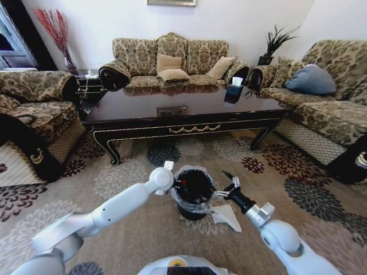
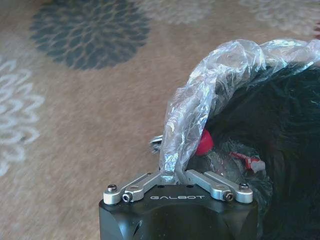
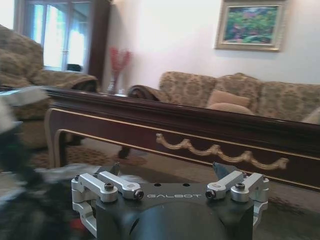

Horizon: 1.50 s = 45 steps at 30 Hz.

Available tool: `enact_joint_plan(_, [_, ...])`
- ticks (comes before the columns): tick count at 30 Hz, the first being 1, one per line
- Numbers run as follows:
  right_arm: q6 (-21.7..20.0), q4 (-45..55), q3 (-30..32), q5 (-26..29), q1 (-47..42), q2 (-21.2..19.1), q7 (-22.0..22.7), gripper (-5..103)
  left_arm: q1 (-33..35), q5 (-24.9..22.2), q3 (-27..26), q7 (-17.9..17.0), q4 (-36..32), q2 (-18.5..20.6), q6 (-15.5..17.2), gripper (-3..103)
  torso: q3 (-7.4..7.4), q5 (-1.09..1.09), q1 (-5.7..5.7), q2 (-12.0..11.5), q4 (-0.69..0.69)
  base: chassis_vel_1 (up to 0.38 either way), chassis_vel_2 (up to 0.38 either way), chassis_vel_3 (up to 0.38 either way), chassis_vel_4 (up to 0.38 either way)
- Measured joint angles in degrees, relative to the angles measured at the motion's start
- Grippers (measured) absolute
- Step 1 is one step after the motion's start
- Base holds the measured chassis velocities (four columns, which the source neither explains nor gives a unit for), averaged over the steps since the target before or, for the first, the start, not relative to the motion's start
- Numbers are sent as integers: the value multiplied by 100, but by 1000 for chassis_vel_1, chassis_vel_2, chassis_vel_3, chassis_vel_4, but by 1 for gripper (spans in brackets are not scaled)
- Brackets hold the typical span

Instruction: Move to the front of the table and pick up the trash from the floor, then place it into the trash bin.

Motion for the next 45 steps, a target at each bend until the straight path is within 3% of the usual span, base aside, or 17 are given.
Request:
enact_joint_plan(4, [64,-326,257,105,-62,21,-5,100,328,-1,-307,66,-130,233,0,0,0,0,0,0,-1,0,0,0,0])
enact_joint_plan(12, [385,-1167,566,176,-307,193,-174,100,1159,39,-1426,148,-441,666,1,0,0,0,0,0,-2,0,0,0,0])
enact_joint_plan(14, [546,-1656,514,75,-338,271,-248,100,1531,47,-1942,166,-591,797,1,0,-1,-1,0,0,-3,0,0,0,0])
enact_joint_plan(18, [678,-2150,358,-90,-274,341,-299,100,1831,67,-2274,169,-695,884,1,0,-1,0,0,0,-2,0,0,0,0])
enact_joint_plan(21, [800,-3067,-9,-356,62,530,-328,100,2374,216,-2670,223,-909,983,2,0,0,0,0,0,-2,0,0,0,0])
enact_joint_plan(32, [1044,-4352,-663,-984,612,772,-425,100,2906,389,-2887,239,-1212,1050,4,0,0,0,0,0,-3,0,0,0,0])
enact_joint_plan(45, [1305,-4730,-786,-1427,494,934,-571,99,2965,463,-2810,240,-1250,961,4,0,0,1,0,0,-3,0,0,0,0])
